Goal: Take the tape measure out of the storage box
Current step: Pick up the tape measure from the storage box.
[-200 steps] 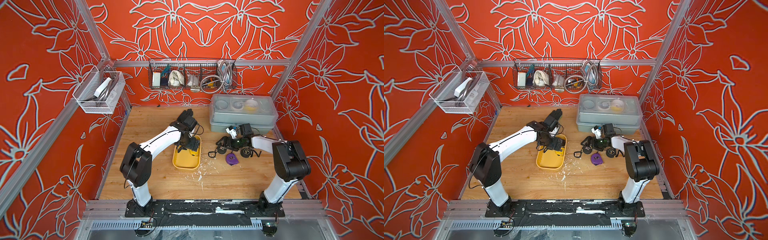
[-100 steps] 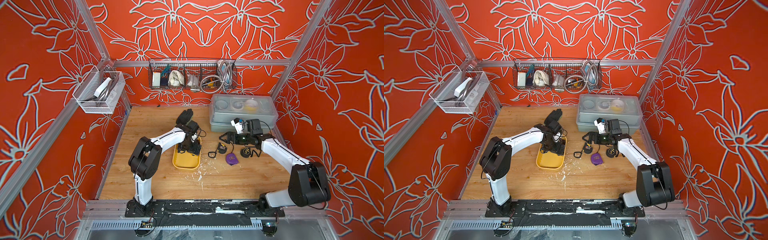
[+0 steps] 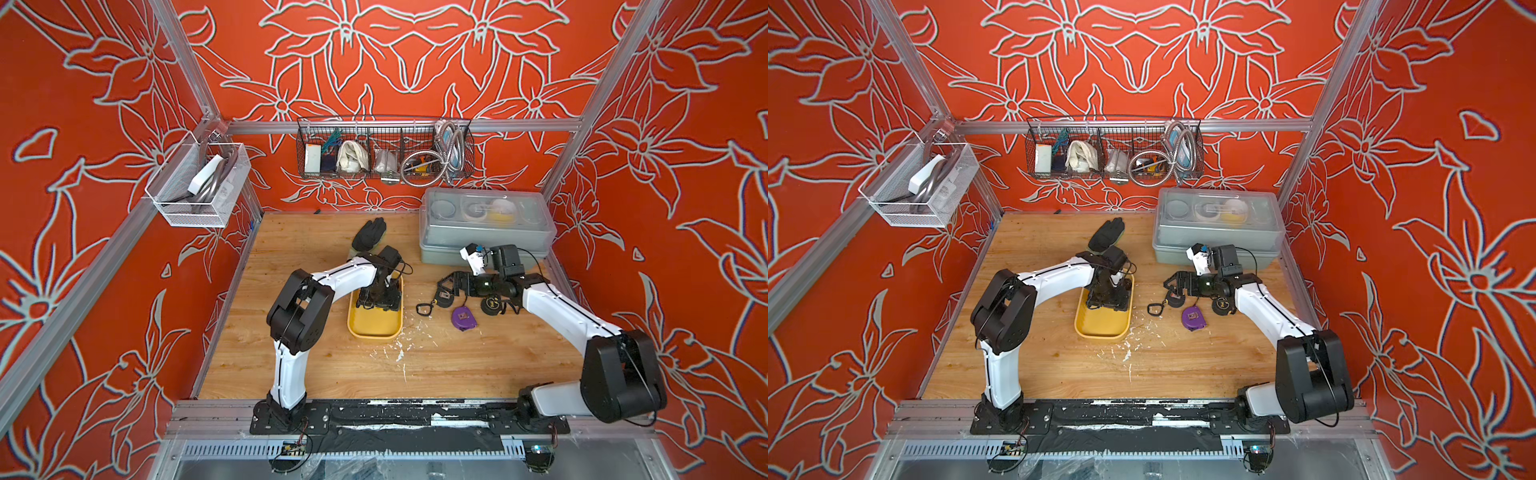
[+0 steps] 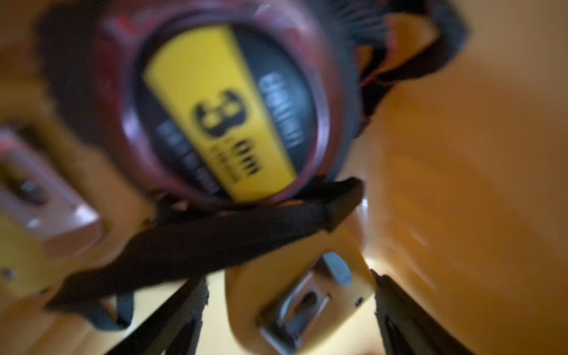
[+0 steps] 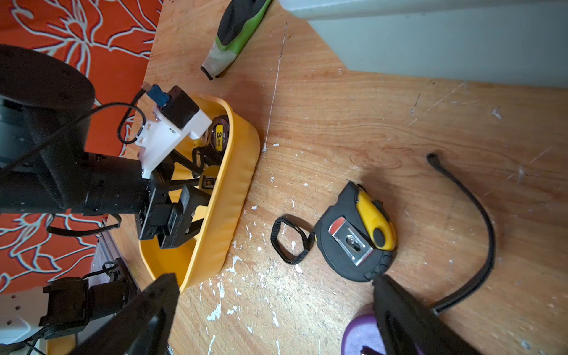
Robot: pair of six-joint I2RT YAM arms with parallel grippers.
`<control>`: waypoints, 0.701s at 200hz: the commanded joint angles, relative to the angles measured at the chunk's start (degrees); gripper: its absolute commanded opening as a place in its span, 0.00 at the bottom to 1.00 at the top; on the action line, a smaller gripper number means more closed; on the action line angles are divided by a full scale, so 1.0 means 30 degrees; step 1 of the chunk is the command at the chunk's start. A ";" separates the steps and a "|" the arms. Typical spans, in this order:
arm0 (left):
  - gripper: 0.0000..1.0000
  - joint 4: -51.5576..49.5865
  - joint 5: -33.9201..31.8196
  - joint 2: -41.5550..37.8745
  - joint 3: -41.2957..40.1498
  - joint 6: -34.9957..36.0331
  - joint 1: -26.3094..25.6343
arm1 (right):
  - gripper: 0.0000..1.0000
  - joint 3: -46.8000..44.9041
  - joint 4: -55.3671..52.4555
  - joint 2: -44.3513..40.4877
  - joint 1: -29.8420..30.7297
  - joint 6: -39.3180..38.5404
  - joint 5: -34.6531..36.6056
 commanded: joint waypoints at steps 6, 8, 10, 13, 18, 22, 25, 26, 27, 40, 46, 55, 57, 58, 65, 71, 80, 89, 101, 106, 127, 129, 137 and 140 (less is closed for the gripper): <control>0.82 -0.0545 -0.1918 -0.1924 -0.1533 -0.0959 0.0241 | 1.00 -0.0384 -0.0146 -0.0295 0.0251 0.0093 -0.0057; 0.83 -0.0531 -0.1898 -0.1995 -0.1567 -0.0960 0.0242 | 1.00 -0.0406 -0.0154 -0.0299 0.0254 0.0095 -0.0079; 0.84 -0.0527 -0.1864 -0.2028 -0.1583 -0.0960 0.0242 | 1.00 -0.0412 -0.0134 -0.0293 0.0262 0.0095 -0.0085; 0.85 -0.0526 -0.1806 -0.2083 -0.1551 -0.0975 0.0242 | 1.00 -0.0399 -0.0113 -0.0293 0.0289 0.0095 -0.0086; 0.87 -0.0526 -0.1640 -0.2093 -0.1468 -0.0989 0.0227 | 1.00 -0.0385 -0.0144 -0.0281 0.0341 0.0068 -0.0064; 0.90 -0.0554 -0.1509 -0.2044 -0.1357 -0.0973 0.0241 | 1.00 -0.0357 -0.0141 -0.0259 0.0383 0.0066 -0.0043; 0.92 -0.0577 -0.1428 -0.1993 -0.1251 -0.0969 0.0241 | 1.00 -0.0330 -0.0143 -0.0275 0.0396 0.0033 -0.0055; 0.93 -0.0581 -0.1406 -0.1962 -0.1215 -0.0979 0.0227 | 1.00 -0.0328 -0.0150 -0.0248 0.0413 0.0035 -0.0056; 0.93 -0.0598 -0.1380 -0.1947 -0.1181 -0.0984 0.0234 | 1.00 -0.0312 -0.0138 -0.0235 0.0408 0.0036 -0.0057; 0.98 -0.0771 -0.1239 -0.1474 -0.0573 -0.0913 0.0242 | 1.00 -0.0072 -0.0377 -0.0109 0.0458 -0.0148 -0.0061; 0.98 -0.0894 -0.1252 -0.1216 -0.0242 -0.0846 0.0214 | 1.00 0.0009 -0.0445 -0.0077 0.0472 -0.0237 -0.0058; 0.98 -0.1022 -0.1269 -0.0914 0.0139 -0.0773 0.0212 | 1.00 0.0133 -0.0604 -0.0039 0.0520 -0.0341 -0.0028; 0.98 -0.1002 -0.1267 -0.0864 0.0184 -0.0745 0.0212 | 1.00 0.0155 -0.0620 -0.0030 0.0519 -0.0365 -0.0028; 0.98 -0.0998 -0.1252 -0.0856 0.0221 -0.0721 0.0212 | 1.00 0.0178 -0.0622 -0.0024 0.0519 -0.0369 -0.0028; 0.98 -0.0944 -0.1266 -0.0688 0.0362 -0.0666 0.0213 | 1.00 0.0223 -0.0625 -0.0034 0.0548 -0.0401 -0.0028; 0.98 -0.0883 -0.1223 -0.0577 0.0472 -0.0610 0.0216 | 1.00 0.0238 -0.0627 -0.0047 0.0546 -0.0408 -0.0028; 0.98 -0.0931 -0.1258 -0.0378 0.0627 -0.0528 0.0237 | 1.00 0.0267 -0.0723 -0.0047 0.0548 -0.0439 -0.0028; 0.98 -0.0994 -0.1239 -0.0182 0.0732 -0.0399 0.0214 | 1.00 0.0232 -0.0686 -0.0061 0.0565 -0.0461 -0.0055; 0.97 -0.1173 -0.1138 0.0107 0.0811 -0.0239 0.0233 | 1.00 0.0207 -0.0687 -0.0047 0.0548 -0.0451 -0.0108; 0.95 -0.1317 -0.1095 0.0231 0.0842 -0.0160 0.0241 | 1.00 0.0173 -0.0658 -0.0048 0.0563 -0.0433 -0.0208; 0.95 -0.1914 -0.1083 0.0398 0.0639 0.0124 0.0219 | 1.00 0.0231 -0.0689 -0.0069 0.0548 -0.0454 -0.0437; 0.95 -0.1920 -0.1089 0.0365 0.0595 0.0168 0.0221 | 1.00 0.0231 -0.0685 -0.0074 0.0548 -0.0437 -0.0460; 0.95 -0.1903 -0.1169 0.0259 0.0299 0.0261 0.0227 | 1.00 0.0231 -0.0682 -0.0075 0.0549 -0.0432 -0.0438; 0.95 -0.1903 -0.1239 0.0239 0.0201 0.0291 0.0236 | 1.00 0.0231 -0.0639 -0.0061 0.0548 -0.0432 -0.0438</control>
